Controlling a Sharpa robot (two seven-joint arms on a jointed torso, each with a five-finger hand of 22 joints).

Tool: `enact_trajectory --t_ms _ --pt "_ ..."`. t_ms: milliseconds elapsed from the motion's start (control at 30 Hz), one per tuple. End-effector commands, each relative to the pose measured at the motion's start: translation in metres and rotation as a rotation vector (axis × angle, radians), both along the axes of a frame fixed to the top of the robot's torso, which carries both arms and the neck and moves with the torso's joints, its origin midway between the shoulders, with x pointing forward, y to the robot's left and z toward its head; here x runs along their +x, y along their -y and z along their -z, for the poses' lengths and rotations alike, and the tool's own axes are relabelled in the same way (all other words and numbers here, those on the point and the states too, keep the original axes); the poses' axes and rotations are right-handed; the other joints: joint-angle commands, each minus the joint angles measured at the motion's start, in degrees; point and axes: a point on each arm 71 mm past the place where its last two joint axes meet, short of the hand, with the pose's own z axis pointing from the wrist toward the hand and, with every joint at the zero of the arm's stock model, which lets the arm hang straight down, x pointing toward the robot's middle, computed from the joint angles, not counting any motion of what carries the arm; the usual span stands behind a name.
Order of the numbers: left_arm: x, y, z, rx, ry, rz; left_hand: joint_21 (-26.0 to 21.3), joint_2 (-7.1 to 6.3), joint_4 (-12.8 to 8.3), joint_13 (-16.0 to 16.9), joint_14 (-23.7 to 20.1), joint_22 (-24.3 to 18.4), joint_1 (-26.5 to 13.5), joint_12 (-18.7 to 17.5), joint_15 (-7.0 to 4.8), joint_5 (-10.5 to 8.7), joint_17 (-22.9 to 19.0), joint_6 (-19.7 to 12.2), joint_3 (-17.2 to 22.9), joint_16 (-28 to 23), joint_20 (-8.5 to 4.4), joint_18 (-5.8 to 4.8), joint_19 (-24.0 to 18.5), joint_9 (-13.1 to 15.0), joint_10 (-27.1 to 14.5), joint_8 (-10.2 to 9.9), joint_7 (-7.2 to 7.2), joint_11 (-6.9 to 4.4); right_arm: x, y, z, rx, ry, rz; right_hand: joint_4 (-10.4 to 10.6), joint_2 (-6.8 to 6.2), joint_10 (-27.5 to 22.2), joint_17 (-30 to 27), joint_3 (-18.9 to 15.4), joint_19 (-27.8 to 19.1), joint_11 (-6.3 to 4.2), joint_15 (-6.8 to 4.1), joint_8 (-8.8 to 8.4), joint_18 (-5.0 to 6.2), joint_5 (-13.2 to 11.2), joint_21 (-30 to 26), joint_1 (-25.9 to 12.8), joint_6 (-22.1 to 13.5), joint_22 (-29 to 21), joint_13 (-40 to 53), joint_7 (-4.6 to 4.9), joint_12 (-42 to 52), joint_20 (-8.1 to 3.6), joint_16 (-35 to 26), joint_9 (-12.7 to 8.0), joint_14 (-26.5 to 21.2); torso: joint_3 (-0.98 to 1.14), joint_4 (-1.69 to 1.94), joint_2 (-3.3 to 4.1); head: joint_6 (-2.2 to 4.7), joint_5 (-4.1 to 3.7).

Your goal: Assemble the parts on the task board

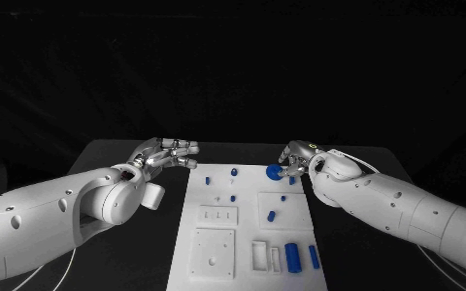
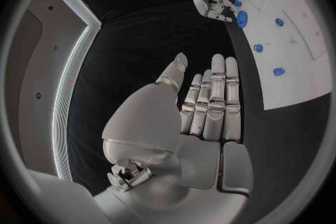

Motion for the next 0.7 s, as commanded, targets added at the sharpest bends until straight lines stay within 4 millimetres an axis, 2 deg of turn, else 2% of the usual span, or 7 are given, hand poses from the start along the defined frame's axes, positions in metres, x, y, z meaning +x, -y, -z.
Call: enact_trajectory --t_ms 33,167,333,400,467,700 --pt "-0.0002 0.0025 -0.0012 -0.012 0.002 0.018 0.3 0.33 -0.3 0.1 -0.1 -0.1 0.3 0.1 0.11 -0.09 0.0 -0.3 0.1 0.3 -0.09 0.12 -0.3 0.1 -0.3 0.1 0.11 0.17 0.0005 -0.0021 0.0019 0.002 -0.007 -0.014 0.2 0.46 0.4 0.1 -0.7 2.1 0.1 0.02 -0.06 0.99 -0.2 0.2 0.0 -0.6 6.4 -0.1 0.03 -0.2 0.51 -0.4 0.0 0.6 0.13 0.11 0.11 -0.11 -0.14" --pt "0.0 0.0022 -0.0011 -0.012 0.001 0.018 0.3 0.33 -0.3 0.1 -0.1 -0.1 0.3 0.1 0.11 -0.09 0.0 -0.3 0.1 0.3 -0.09 0.12 -0.3 0.1 -0.3 0.1 0.11 0.17 0.001 -0.0037 0.0025 0.007 -0.003 -0.013 0.5 0.51 0.3 0.2 -1.4 2.0 0.17 0.06 -0.03 1.02 -0.7 0.2 0.2 -1.1 6.4 -0.3 0.12 -0.4 0.55 -0.5 0.0 0.6 0.17 -0.03 0.09 -0.24 -0.13" --pt "0.0 0.0026 -0.001 -0.012 0.0 0.02 0.3 0.33 -0.3 0.1 -0.1 -0.1 0.3 0.1 0.11 -0.09 0.0 -0.3 0.1 0.3 -0.09 0.12 -0.3 0.1 -0.3 0.1 0.11 0.17 0.0021 -0.0045 0.0038 0.008 -0.006 -0.01 0.8 0.54 0.2 0.2 -2.0 2.0 0.25 0.12 -0.04 1.05 -1.0 0.2 0.3 -1.6 6.4 -0.4 0.21 -0.6 0.62 -0.7 0.1 0.6 0.14 -0.03 0.08 -0.46 -0.14" --pt "0.0 0.0029 -0.0009 -0.012 -0.001 0.021 0.3 0.33 -0.3 0.1 -0.1 -0.1 0.3 0.1 0.11 -0.09 0.0 -0.3 0.1 0.3 -0.09 0.12 -0.3 0.1 -0.3 0.1 0.11 0.17 0.0028 -0.0048 0.0044 0.008 -0.007 -0.009 0.9 0.59 0.1 0.2 -2.1 2.0 0.27 0.12 -0.04 1.05 -1.0 0.2 0.3 -1.7 6.4 -0.6 0.23 -0.8 0.63 -0.7 0.1 0.6 0.14 -0.02 0.07 -0.63 -0.52" --pt "0.0 0.003 -0.0009 -0.012 -0.001 0.022 0.3 0.33 -0.3 0.1 -0.1 -0.1 0.3 0.1 0.11 -0.09 0.0 -0.3 0.1 0.3 -0.09 0.12 -0.3 0.1 -0.3 0.1 0.11 0.17 0.0035 -0.0052 0.0052 0.008 -0.009 -0.007 0.9 0.59 0.1 0.2 -2.1 2.0 0.27 0.12 -0.04 1.05 -1.0 0.2 0.3 -1.7 6.4 -0.6 0.23 -0.8 0.63 -0.7 0.1 0.6 0.13 0.02 0.07 -0.64 -0.58" --pt "0.0001 0.0029 -0.0007 -0.01 -0.004 0.024 0.4 0.32 -0.3 0.1 -0.1 -0.2 0.2 0.1 0.13 -0.1 0.0 -0.3 0.1 0.3 -0.06 0.12 -0.4 0.1 -0.4 0.0 0.15 0.2 0.006 -0.0068 0.0078 0.012 -0.018 -0.002 1.3 0.71 -0.1 0.2 -2.5 2.0 0.29 0.16 -0.04 1.08 -0.8 0.1 0.2 -1.9 6.3 -0.8 0.27 -1.1 0.65 -0.9 0.1 0.6 0.1 0.1 0.09 -0.72 -0.14"
